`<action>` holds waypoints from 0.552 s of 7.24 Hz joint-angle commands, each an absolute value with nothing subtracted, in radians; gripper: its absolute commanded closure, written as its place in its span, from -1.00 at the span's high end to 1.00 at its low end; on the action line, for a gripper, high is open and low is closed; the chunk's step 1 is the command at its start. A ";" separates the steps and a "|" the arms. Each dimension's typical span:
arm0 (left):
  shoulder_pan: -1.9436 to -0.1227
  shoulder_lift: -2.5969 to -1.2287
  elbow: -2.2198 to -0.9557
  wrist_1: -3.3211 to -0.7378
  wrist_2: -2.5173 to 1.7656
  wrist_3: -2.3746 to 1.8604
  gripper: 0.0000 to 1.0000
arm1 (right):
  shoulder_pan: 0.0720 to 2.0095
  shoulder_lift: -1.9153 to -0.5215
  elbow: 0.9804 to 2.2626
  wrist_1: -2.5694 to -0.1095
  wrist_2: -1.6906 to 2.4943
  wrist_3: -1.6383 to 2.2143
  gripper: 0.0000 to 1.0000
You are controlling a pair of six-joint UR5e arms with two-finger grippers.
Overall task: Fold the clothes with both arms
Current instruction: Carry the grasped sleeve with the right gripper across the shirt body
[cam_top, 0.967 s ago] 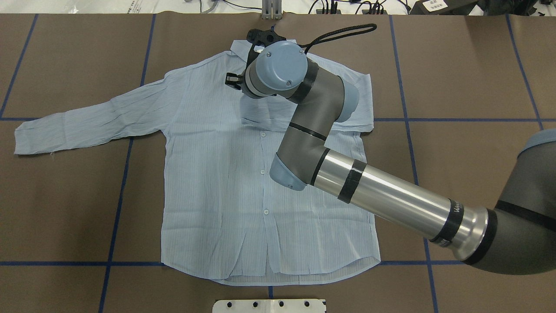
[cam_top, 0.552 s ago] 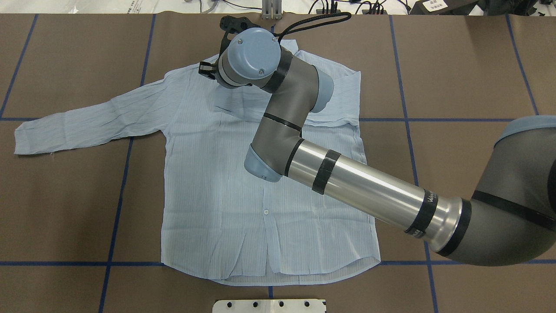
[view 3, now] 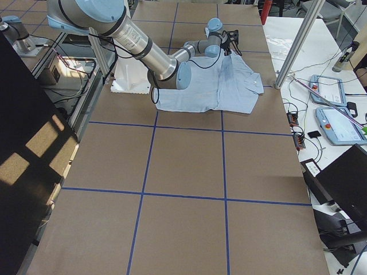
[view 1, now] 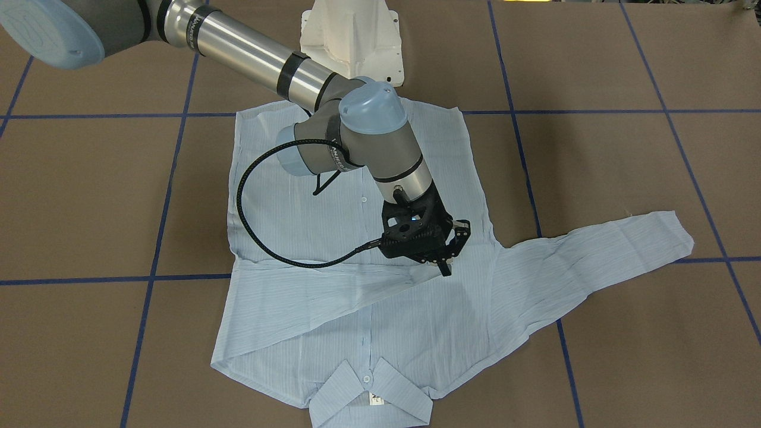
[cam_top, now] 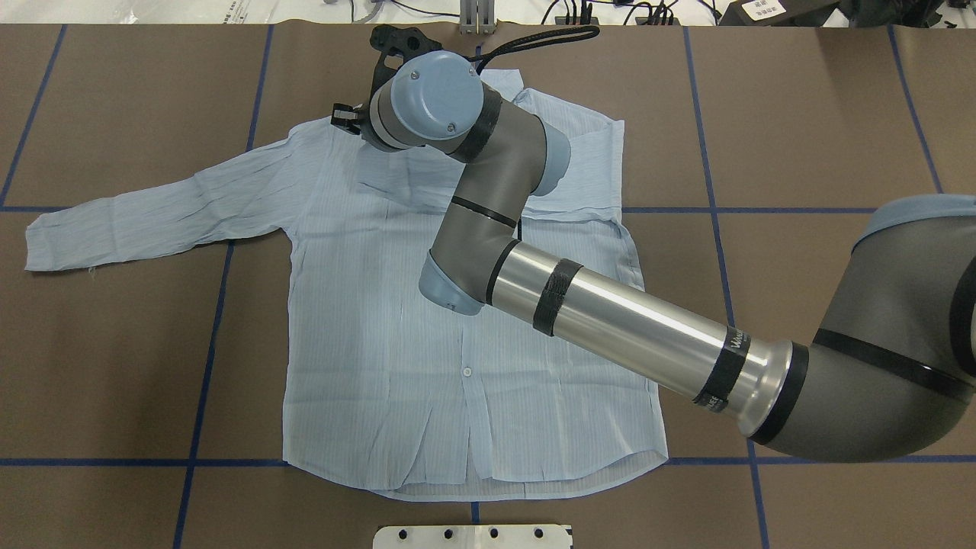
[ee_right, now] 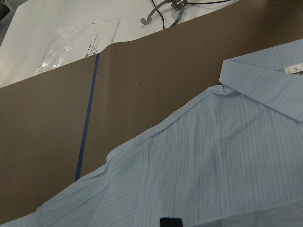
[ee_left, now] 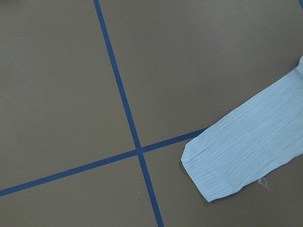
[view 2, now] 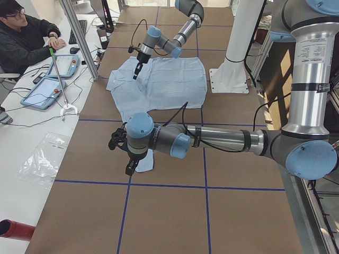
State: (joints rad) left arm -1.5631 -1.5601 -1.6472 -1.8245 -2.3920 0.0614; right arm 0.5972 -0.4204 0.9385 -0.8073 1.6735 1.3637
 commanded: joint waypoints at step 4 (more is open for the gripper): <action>-1.562 -1.563 -1.638 -1.825 -2.391 0.060 1.00 | 0.597 -0.411 0.928 -0.779 1.672 1.364 -0.96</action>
